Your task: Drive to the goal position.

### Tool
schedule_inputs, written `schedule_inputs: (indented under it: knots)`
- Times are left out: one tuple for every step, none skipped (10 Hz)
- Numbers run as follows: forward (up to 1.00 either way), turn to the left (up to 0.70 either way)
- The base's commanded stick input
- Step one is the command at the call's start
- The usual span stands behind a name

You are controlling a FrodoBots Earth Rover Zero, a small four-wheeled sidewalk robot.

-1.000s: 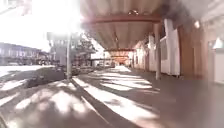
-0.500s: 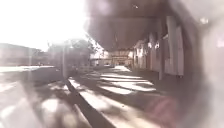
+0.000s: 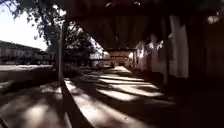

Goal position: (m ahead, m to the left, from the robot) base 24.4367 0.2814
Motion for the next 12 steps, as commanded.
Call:
schedule_inputs:
  knots:
    - [0.7,0.0]
    - [0.7,0.0]
    - [0.7,0.0]
    - [0.7,0.0]
    - [0.7,0.0]
    - [0.7,0.0]
    - [0.7,0.0]
    - [0.7,0.0]
    - [0.7,0.0]
    - [0.7,0.0]
    - [0.7,0.0]
    - [0.7,0.0]
